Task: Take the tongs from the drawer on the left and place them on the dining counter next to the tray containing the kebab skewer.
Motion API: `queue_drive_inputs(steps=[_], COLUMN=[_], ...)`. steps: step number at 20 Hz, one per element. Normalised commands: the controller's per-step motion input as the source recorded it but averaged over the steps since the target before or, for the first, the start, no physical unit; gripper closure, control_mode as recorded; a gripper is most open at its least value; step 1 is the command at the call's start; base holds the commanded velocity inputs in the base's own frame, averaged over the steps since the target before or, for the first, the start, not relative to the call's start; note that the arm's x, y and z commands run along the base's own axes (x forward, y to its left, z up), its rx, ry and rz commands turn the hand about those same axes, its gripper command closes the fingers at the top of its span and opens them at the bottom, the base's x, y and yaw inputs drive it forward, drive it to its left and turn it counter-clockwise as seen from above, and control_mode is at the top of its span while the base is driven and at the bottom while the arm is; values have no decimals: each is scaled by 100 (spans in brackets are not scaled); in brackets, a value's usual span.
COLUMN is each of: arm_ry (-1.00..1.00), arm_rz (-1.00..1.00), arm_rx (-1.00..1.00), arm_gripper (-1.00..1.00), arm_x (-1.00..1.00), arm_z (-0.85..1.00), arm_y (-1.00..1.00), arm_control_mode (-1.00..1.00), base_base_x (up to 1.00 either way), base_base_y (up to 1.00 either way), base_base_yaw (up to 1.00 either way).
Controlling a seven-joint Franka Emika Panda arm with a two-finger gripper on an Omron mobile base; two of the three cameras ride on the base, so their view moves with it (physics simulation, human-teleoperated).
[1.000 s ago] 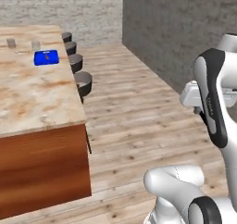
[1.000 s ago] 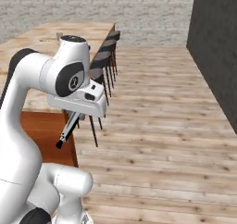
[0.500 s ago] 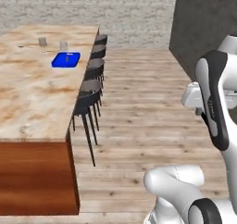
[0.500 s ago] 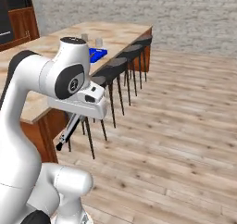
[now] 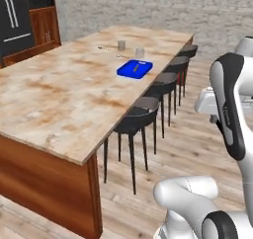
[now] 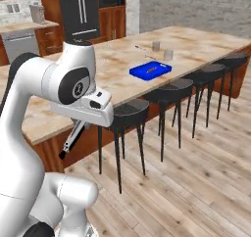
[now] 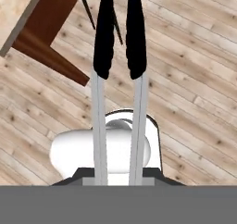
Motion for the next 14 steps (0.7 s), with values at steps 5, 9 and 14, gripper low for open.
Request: queue_drive_inputs(steps=[5,9,14], arm_ry=[0,0,0], arm_rz=[0,0,0], arm_rx=[0,0,0], arm_gripper=[100,100,100], arm_x=[0,0,0], arm_z=[0,0,0], arm_y=[0,0,0], arm_control_mode=[100,100,100], base_base_x=[55,18,25], base_base_y=[-92,-100,-100], base_base_yaw=[60,33,33])
